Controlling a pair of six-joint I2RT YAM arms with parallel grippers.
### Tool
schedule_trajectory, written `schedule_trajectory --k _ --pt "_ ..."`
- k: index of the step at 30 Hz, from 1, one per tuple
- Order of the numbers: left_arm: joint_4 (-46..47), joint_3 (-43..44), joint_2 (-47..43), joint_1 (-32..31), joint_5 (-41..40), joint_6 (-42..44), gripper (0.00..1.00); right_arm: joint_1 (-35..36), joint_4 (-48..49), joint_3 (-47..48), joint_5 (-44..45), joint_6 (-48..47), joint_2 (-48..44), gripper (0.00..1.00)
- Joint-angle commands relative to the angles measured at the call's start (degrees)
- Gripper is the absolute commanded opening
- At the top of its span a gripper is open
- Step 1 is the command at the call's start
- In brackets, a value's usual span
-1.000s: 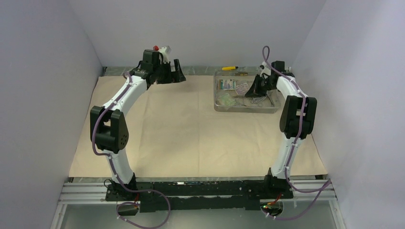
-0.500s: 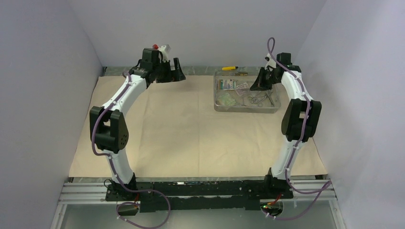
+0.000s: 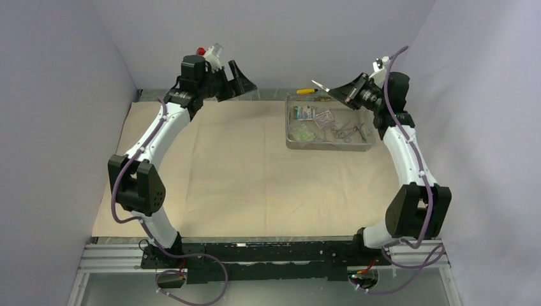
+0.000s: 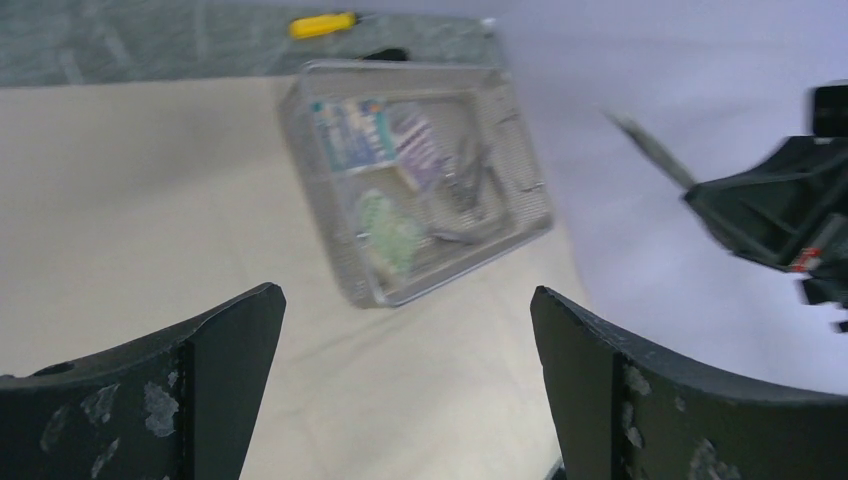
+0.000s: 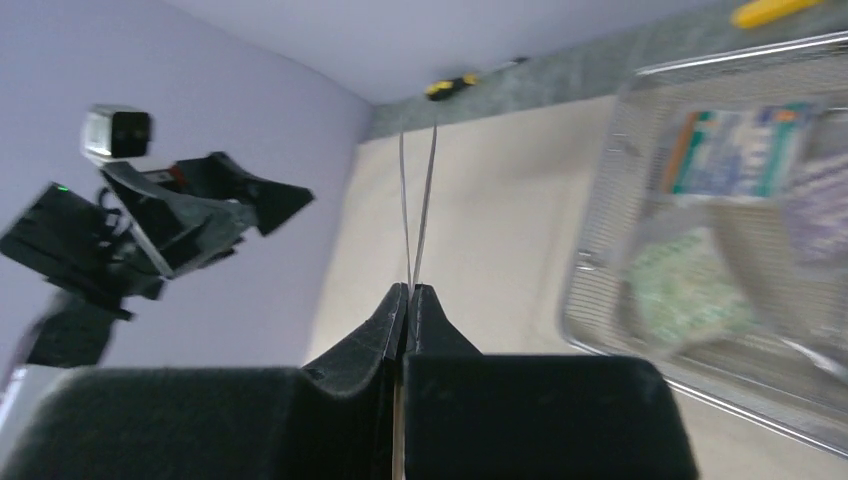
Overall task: Open and lay out the surgical kit
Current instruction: Place the medical item in the surgical kit.
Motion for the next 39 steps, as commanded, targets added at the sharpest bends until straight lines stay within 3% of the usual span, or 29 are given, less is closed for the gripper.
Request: schedule_trajectory --k 1,8,24,29,37,39 --pt "13.05 -0.72 -5.37 -4.43 3.82 -7.15 0.99 4.38 22.54 -5.15 3.84 19.79 -5.23 0.00" --pt "19.23 0.78 -4.63 -11.72 4.18 -13.72 0.99 11.76 26.81 -10.83 8.49 28.66 -13.90 0.00" --pt "41.21 -7.97 -10.01 -16.95 7.60 -24.72 0.99 14.20 25.44 -14.35 6.27 34.56 -21.64 0.00" --pt "43.78 -8.00 -9.66 -16.97 5.93 -26.39 0.99 14.37 27.05 -14.91 4.77 34.68 -20.95 0.00" --pt "38.53 -3.65 -6.89 -16.86 2.91 -26.13 0.99 14.56 29.05 -13.80 2.14 33.78 -20.35 0.00" --pt "38.45 -1.92 -5.77 -16.76 3.58 -26.71 0.95 14.77 26.90 -13.12 2.08 32.55 -20.12 0.00"
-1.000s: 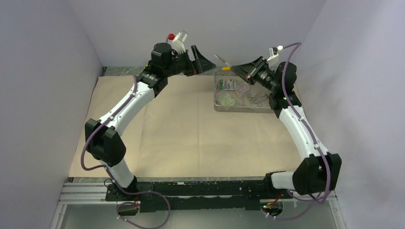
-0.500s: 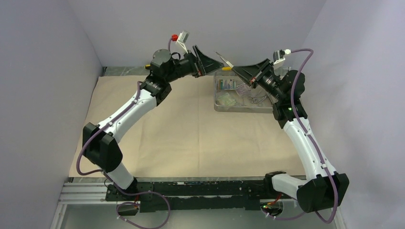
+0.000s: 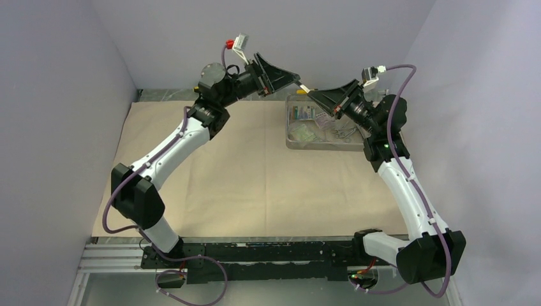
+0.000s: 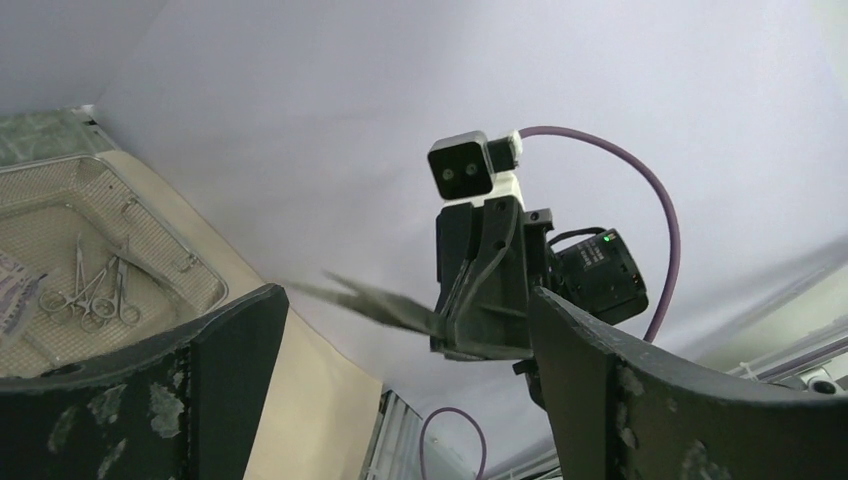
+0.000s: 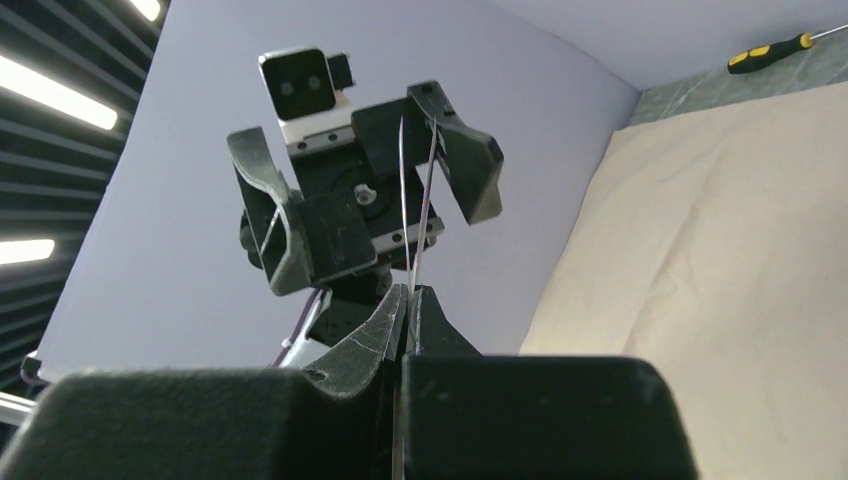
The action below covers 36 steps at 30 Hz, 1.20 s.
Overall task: Open and lay out the surgical kit
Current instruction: Place the medical item in the surgical kit.
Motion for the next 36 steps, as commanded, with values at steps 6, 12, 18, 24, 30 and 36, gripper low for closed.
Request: schedule_trajectory --k 6,12,18,24,30,36 --pt "3.62 6.27 3.31 1.27 2.33 -5.28 0.61 0.63 1.46 0.90 -1.54 -2.21 0.17 0.00" --pt "5.38 5.47 3.35 2.23 4.97 -6.72 0.23 0.68 1.17 2.02 -1.00 -3.07 1.75 0.00" --pt "4.74 5.63 3.02 3.81 6.74 -5.86 0.00 0.62 0.09 3.19 -1.59 -4.85 2.12 0.00" --pt "2.52 6.43 2.63 5.39 14.01 -2.66 0.00 0.67 -6.66 8.71 -4.70 -17.46 1.67 0.85" --pt "-1.09 7.98 2.37 5.47 24.15 1.55 0.00 0.82 -15.00 16.88 -16.51 -30.93 5.26 0.88" --pt "-2.61 8.63 1.52 5.49 28.35 3.33 0.00 3.20 -24.06 20.33 -18.45 -39.93 6.71 0.82"
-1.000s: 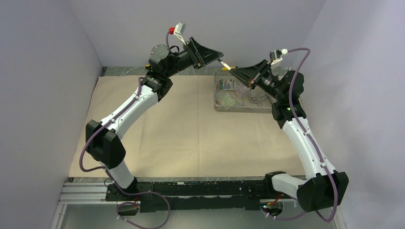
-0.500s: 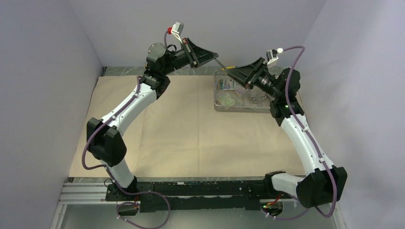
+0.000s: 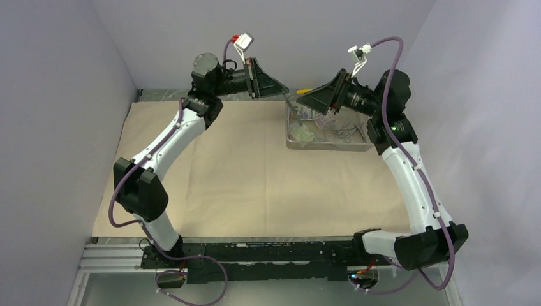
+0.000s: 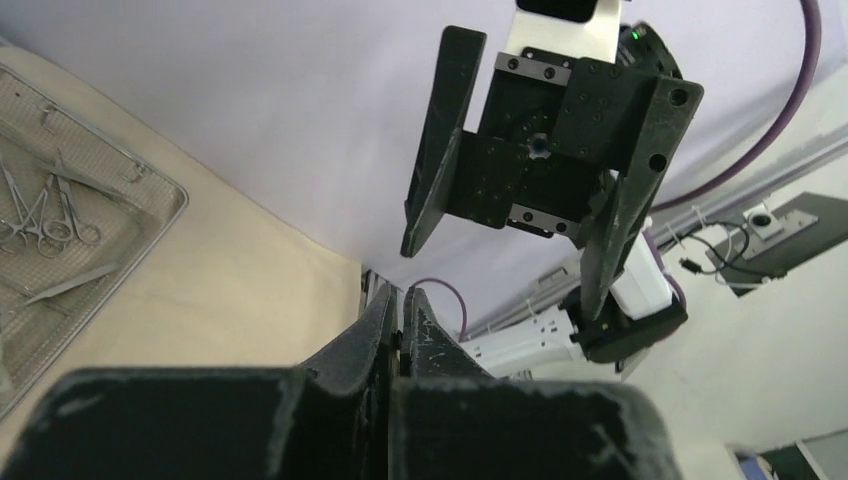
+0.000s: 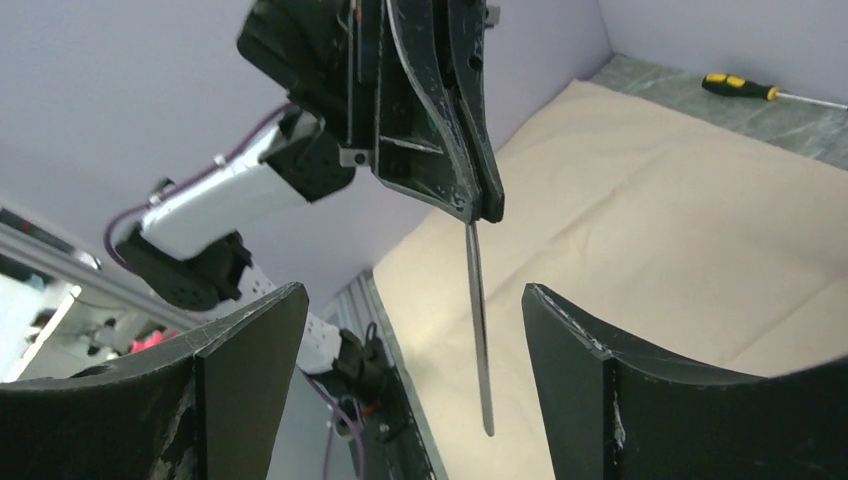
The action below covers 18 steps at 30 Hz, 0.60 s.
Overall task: Open and lay out the surgical kit
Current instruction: Place the medical item in the surgical kit.
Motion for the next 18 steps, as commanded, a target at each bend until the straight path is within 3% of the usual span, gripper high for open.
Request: schedule_trajectory --k 1,13,18 --pt "-0.08 2.55 -2.89 -0.21 6.10 3.05 0.00 2.12 -7.15 2.90 -3.53 -9.39 1.21 0.81" --pt "0.55 0.75 -3.97 -0.22 7.08 3.14 0.00 7.75 -14.50 6.01 0.42 -13.65 5.43 0.49" --pt "-2.18 0.94 -4.15 -0.22 6.83 4.66 0.00 8.05 -14.72 6.26 2.82 -13.37 5.94 0.19"
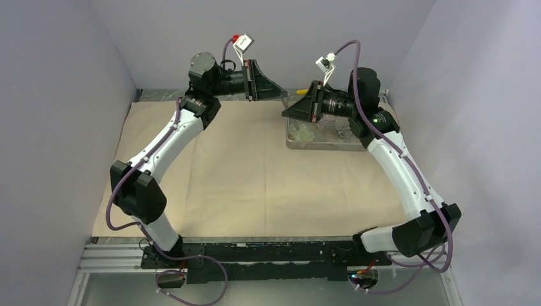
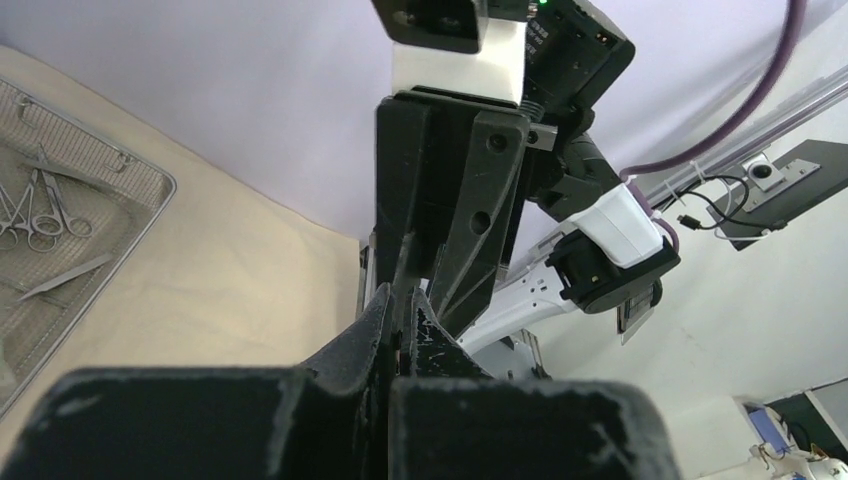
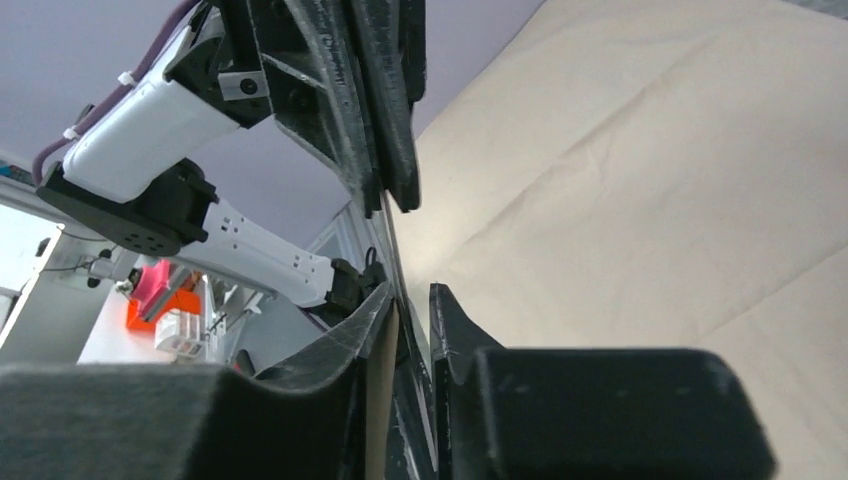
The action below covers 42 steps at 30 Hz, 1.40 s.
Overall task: Open and lay out the surgical kit
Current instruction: Place the medical item in the surgical kit.
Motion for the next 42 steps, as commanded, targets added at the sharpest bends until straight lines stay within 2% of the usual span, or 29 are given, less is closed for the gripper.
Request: schedule_trajectory --k 1,4,5,8,9,11,13,16,20,26,33,42 --pt "-2.04 1.09 -2.91 -0.22 1.23 3.16 0.00 0.20 0.42 2.54 2.93 -1.18 -0.38 0.15" --pt "-4.42 1.54 -2.80 -0.22 1.05 4.47 0.02 0.21 0.93 1.68 3.91 -0.91 -0.82 0.00" --pt "-5.59 1.79 -2.74 -0.15 0.76 5.07 0.12 0.20 0.39 1.61 4.47 -0.97 -0.80 0.00" --pt "-14.67 3.18 -3.11 0.10 -2.68 10.14 0.64 0.20 -3.49 1.23 8.38 -2.12 -0.78 0.00" --pt "-18.59 3.75 -3.50 0.32 -5.08 12.94 0.77 0.20 -5.58 0.83 10.24 -2.76 -0.98 0.00" --pt "-27.70 4.57 -4.52 0.88 -11.73 18.44 0.91 0.20 -11.50 -0.07 15.57 -4.20 -1.59 0.00" --pt "-35.34 5.02 -5.69 1.96 -20.76 22.93 0.98 0.16 -17.30 -1.85 22.67 -5.09 -2.59 0.00" --pt "-44.11 3.17 -7.70 2.76 -31.93 28.42 0.99 0.20 -25.70 -5.90 34.65 -4.49 -4.28 0.00" --pt "-49.74 -4.17 -11.83 2.81 -42.89 32.06 0.99 0.19 -35.95 -13.08 50.01 -2.06 -5.51 0.00" --pt "-50.33 -16.79 -17.68 2.86 -47.42 32.05 0.99 0.11 -43.61 -21.56 63.71 -1.16 -1.35 0.00" --pt "-47.16 -27.04 -22.38 2.86 -49.96 31.44 0.99 -1.56 -44.31 -22.33 68.03 -5.67 8.14 0.00" --pt "-42.81 -31.43 -23.49 2.86 -51.49 31.48 1.00 -9.54 -38.84 -22.30 63.56 -12.39 14.57 0.00"
